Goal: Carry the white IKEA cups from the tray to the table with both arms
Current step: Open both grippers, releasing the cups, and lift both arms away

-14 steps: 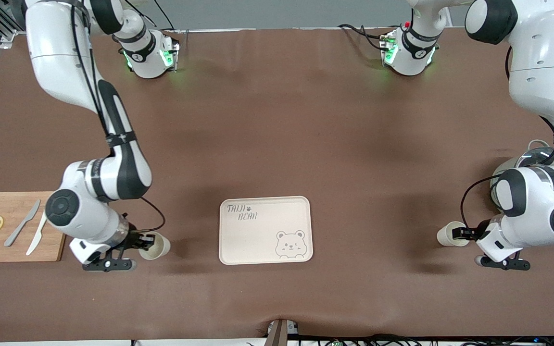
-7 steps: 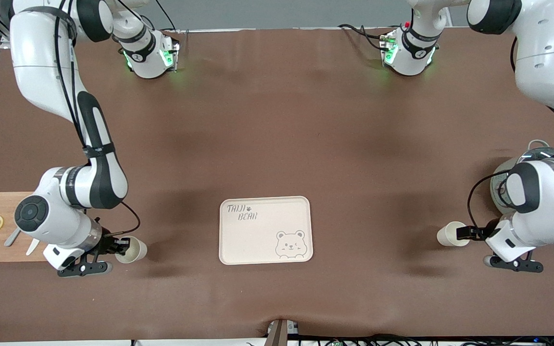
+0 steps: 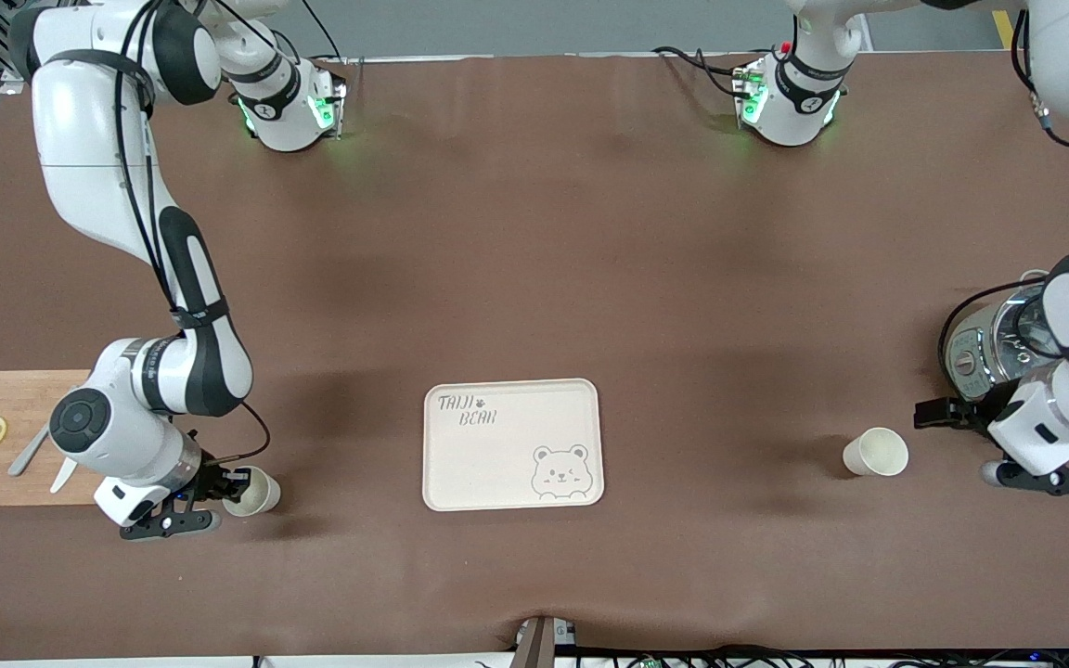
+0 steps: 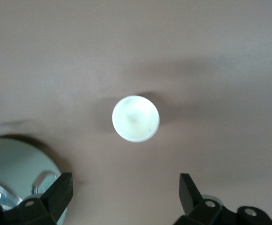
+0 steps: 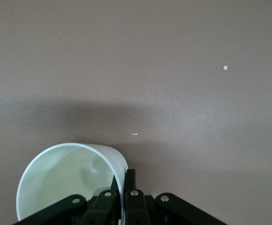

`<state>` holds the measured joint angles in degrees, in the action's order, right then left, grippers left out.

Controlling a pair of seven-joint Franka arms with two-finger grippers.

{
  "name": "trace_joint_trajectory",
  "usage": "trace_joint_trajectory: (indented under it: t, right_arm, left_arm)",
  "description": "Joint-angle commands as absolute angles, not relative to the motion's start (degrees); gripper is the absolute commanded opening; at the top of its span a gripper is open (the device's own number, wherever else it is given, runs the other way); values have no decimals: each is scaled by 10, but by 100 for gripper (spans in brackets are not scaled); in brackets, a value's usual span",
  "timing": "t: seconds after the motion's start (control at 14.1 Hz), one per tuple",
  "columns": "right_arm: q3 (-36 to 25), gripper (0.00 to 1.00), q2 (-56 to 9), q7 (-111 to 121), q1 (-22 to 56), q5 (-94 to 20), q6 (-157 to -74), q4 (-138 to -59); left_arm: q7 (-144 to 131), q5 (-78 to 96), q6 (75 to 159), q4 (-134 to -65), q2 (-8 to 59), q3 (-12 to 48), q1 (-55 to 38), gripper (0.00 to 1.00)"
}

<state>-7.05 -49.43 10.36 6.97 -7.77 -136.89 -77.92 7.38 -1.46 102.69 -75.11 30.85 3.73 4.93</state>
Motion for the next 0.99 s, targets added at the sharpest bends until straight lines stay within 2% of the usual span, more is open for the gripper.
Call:
trace_joint_trajectory:
  t: [0.0,0.14,0.21,0.28,0.71,0.92]
  right_arm:
    - [-61,0,-500,112,62,-78,-1380,-778]
    - [-60,0,-502,111,62,-78,-1380,-778]
    - [-60,42,-502,109,62,-79,-1380,-778]
    - [-60,99,-502,107,62,-79,-1380,-778]
    - [-59,100,-490,106,61,-78,-1371,-771]
    - [-58,100,-480,106,62,-78,-1319,-756]
  left_arm:
    - [32,-33,971,-767,253,40,34,100]
    - [12,-35,939,-769,226,42,31,100]
    - [2,-35,923,-769,214,45,33,100]
    - [0,-34,909,-771,199,46,33,100]
    - [1,-34,864,-770,131,71,32,100]
    - [-1,-35,864,-764,124,72,32,100]
